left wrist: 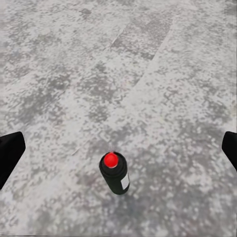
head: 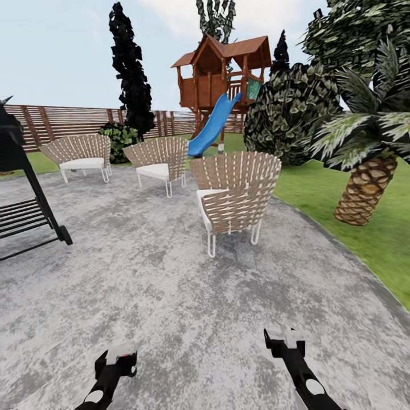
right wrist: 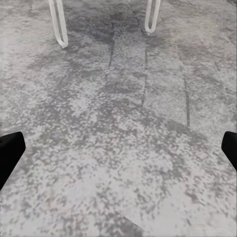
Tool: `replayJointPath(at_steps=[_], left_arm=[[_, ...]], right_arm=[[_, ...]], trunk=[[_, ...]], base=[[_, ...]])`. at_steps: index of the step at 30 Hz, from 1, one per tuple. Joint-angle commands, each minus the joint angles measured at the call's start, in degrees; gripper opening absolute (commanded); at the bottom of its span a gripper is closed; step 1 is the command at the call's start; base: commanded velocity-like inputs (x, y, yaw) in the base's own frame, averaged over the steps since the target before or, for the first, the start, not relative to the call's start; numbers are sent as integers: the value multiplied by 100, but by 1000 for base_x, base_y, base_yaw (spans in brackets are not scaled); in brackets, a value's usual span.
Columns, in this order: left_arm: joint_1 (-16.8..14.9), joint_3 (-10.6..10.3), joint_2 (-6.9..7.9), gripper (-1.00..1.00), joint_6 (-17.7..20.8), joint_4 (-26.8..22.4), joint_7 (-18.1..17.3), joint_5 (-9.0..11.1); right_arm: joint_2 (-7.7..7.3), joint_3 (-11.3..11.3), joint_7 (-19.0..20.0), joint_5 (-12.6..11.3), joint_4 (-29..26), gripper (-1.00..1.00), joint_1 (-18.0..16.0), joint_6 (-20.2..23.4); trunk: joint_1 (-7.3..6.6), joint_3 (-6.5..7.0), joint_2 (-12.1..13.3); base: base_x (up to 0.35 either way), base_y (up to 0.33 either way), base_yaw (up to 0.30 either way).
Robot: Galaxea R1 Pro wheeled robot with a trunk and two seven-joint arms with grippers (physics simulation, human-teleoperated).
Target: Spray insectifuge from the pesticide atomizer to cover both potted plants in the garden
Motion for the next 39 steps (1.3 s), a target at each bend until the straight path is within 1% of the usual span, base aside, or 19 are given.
replayJointPath(at_steps=[1, 3, 4, 6, 12, 16, 25, 30, 31, 32, 35, 39], left_arm=[[-3, -6, 1, 100, -22, 6, 2, 42], [-3, -9, 4, 100, -28, 6, 2, 102], [-1, -11, 6, 100, -43, 6, 2, 180], [5, -12, 7, 100, -49, 3, 2, 210], [4, -9, 21, 100, -39, 1, -21, 245], [-1, 2, 25, 100, -11, -2, -25, 249], [-8, 5, 25, 100, -12, -7, -31, 250], [-17, 5, 25, 100, -12, -22, -34, 256], [-20, 5, 27, 100, -19, -29, -42, 294], [-22, 1, 30, 100, -29, -38, -58, 381], [-28, -9, 33, 100, -41, -42, -79, 555], [-40, -20, 26, 100, -46, -37, -85, 607]], right_arm=[[-1, 1, -2, 3, 3, 100, -2, -17], [0, 1, -6, 5, 5, 100, -2, -17], [0, 2, -8, 6, 6, 100, -2, -17], [1, 2, -9, 6, 5, 100, -2, -17], [1, 2, -17, 2, 1, 100, -2, -17], [1, 3, -13, 0, 0, 100, -2, -17], [1, 10, 7, 0, -2, 100, -2, -17], [1, 6, 8, 0, -2, 100, -2, -17], [1, 7, 8, 0, -2, 100, -2, -17], [1, 7, 8, 0, -2, 100, -2, -17], [1, 7, 8, 0, -2, 100, -2, -17], [1, 7, 4, 0, -2, 100, -2, -17]], trunk=[[-1, -12, -2], [-1, -24, -2], [-1, -31, -2], [-1, -43, -2], [-1, -71, -2], [87, -147, -163], [285, -371, -523], [298, -526, -530], [300, -557, -531], [303, -588, -533], [311, -682, -537], [321, -806, -542]], base=[[33, -33, 183], [24, -24, 184], [9, -9, 184], [6, -6, 184], [1, -1, 130], [0, 0, 15], [0, 0, 2], [0, 0, 0], [0, 0, 0], [0, 0, 0], [0, 0, 0], [0, 0, 0]])
